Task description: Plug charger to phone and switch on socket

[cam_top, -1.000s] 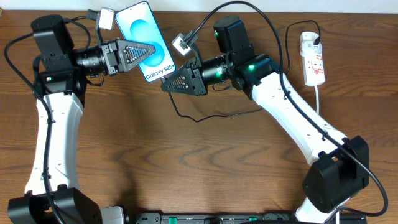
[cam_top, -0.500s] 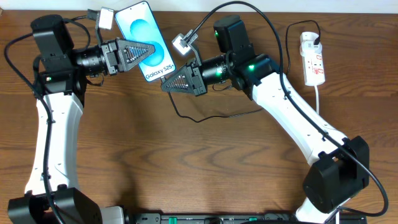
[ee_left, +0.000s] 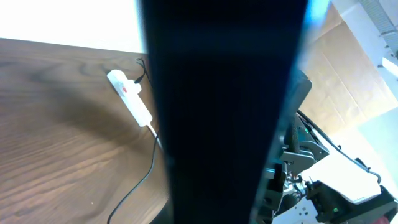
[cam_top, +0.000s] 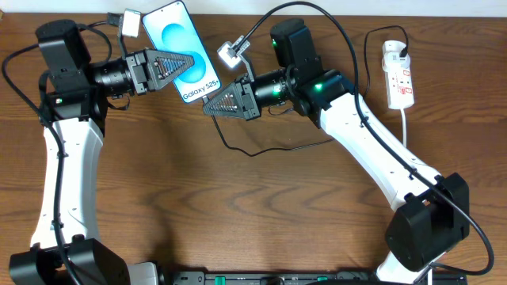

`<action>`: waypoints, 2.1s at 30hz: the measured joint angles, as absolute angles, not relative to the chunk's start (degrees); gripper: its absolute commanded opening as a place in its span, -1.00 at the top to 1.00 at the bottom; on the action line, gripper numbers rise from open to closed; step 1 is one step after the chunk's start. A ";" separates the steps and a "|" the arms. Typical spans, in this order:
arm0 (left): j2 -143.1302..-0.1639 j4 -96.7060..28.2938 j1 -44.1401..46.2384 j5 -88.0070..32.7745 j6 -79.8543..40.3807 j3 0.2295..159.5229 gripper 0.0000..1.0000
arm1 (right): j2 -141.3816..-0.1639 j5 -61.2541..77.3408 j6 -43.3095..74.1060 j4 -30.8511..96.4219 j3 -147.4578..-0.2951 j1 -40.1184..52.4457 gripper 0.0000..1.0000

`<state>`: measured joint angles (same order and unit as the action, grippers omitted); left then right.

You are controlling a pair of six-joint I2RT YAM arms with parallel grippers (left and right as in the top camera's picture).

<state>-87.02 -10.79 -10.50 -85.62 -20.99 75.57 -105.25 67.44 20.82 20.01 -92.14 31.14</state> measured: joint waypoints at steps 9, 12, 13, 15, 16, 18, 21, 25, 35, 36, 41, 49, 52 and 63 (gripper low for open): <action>-87.02 -12.03 -10.57 -85.10 -20.99 75.79 0.85 | -105.25 68.23 22.37 17.43 -91.31 30.92 0.97; -87.02 -11.94 -10.22 -84.68 -20.99 76.05 0.86 | -105.27 68.73 23.24 15.81 -90.91 30.70 0.97; -87.02 -11.90 -10.02 -84.47 -20.99 76.23 0.86 | -105.27 68.99 23.64 15.22 -90.80 30.61 0.97; -87.02 -11.86 -9.72 -83.99 -20.97 76.58 0.86 | -105.27 69.43 24.45 13.89 -90.50 30.39 0.97; -87.02 -12.03 -9.67 -83.83 -20.97 76.66 0.85 | -105.27 69.63 24.77 13.50 -90.41 30.35 0.97; -87.02 -13.30 -9.65 -83.61 -20.78 77.01 0.85 | -105.27 70.11 25.54 12.64 -90.24 30.26 0.97; -87.02 -16.25 -9.65 -83.40 -19.79 77.43 0.85 | -105.32 71.07 26.61 12.05 -90.06 30.26 0.97; -87.00 -21.74 -9.65 -83.26 -16.53 78.30 0.85 | -105.60 73.23 28.27 9.63 -89.32 30.26 0.97; -87.00 -29.12 -9.76 -83.29 -11.44 79.18 0.86 | -105.62 75.22 30.00 9.30 -88.71 30.26 0.97; -87.00 -29.76 -9.76 -83.29 -11.14 79.24 0.86 | -105.62 75.42 30.11 9.30 -88.66 30.26 0.97; -87.00 -31.16 -9.96 -83.53 -10.26 79.31 0.85 | -105.69 75.94 30.44 9.30 -88.62 30.26 0.92; -87.00 -31.53 -9.98 -83.26 -8.93 79.11 0.86 | -105.71 76.51 31.24 9.26 -88.62 29.36 0.44; -86.74 -34.35 -7.99 -85.32 -8.58 77.10 0.86 | -105.69 72.79 31.09 6.59 -90.13 28.27 0.33; -86.96 -34.54 -6.22 -86.94 -8.49 75.81 0.86 | -105.14 69.06 29.71 7.81 -91.94 27.40 -0.28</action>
<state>-86.96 -34.54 -6.22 -86.94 -8.49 75.81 -105.14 69.06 29.71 7.81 -91.94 27.40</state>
